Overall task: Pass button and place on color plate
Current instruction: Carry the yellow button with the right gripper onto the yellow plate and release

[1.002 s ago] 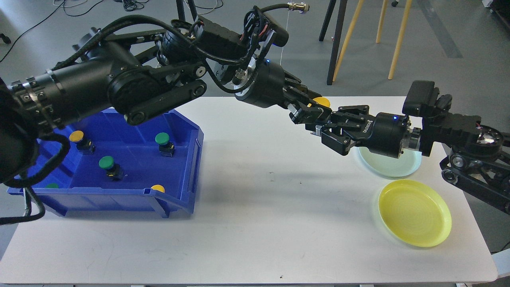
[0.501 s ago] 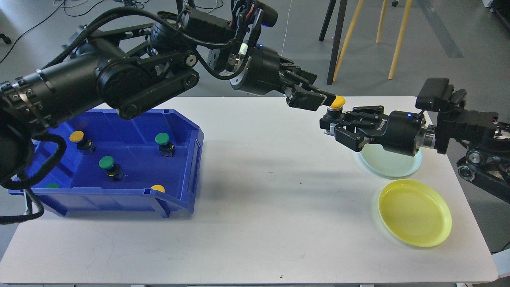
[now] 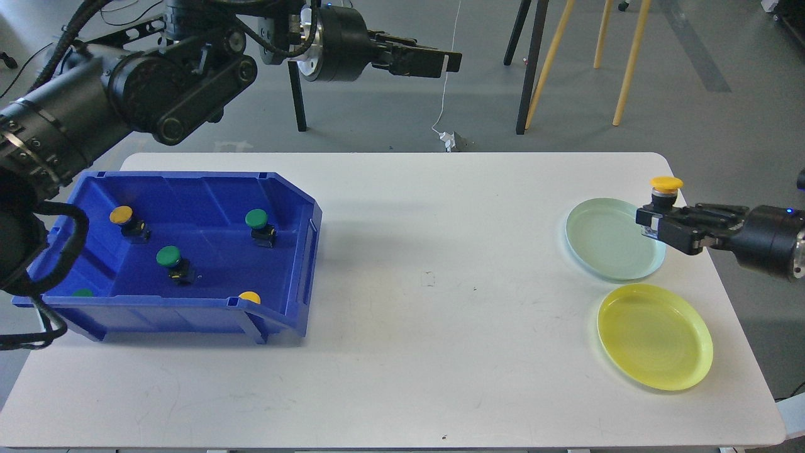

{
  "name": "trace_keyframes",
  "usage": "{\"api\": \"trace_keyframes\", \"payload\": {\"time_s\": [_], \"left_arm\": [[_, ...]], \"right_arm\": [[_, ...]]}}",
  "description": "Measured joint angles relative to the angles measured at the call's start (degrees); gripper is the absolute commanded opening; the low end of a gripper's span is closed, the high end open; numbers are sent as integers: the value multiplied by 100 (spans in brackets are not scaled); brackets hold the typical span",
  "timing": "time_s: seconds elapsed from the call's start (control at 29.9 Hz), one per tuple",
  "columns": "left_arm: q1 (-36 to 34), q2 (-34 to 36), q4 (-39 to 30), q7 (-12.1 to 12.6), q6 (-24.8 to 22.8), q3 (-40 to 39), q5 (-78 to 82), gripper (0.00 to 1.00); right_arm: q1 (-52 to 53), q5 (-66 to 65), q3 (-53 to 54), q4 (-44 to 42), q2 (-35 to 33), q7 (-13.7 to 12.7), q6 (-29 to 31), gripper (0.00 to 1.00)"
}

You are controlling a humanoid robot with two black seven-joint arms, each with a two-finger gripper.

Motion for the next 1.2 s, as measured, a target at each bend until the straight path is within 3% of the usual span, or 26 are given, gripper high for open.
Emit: {"api": "trace_keyframes", "payload": {"time_s": [0.23,0.37,0.57,0.67,0.97,1.2], "left_arm": [[-60,11,73,0,0,-126,-161,96],[-73,127,77,0,0,-233,-226,96],[-73,305,57,0,0,-269,-313,95],[-73,356,49,0,0,-270,-322,94],[-73,415,15,-1,0,-261,-386,92],[99,645,-189,-1,0,39,-338,90]], "right_arm": [[-531,52,-386,-619,117,0,-67,1],[-825,70,-462,-1036,520,0,-84,9],[-1026,71,-619,-1391,987,0,-78,52],[-1028,72,-627,-1391,1031,0,-78,61],[-903,384,-355,-1173,930,0,-107,76],[-814,1175,1113,-898,472,0,-79,77]]}}
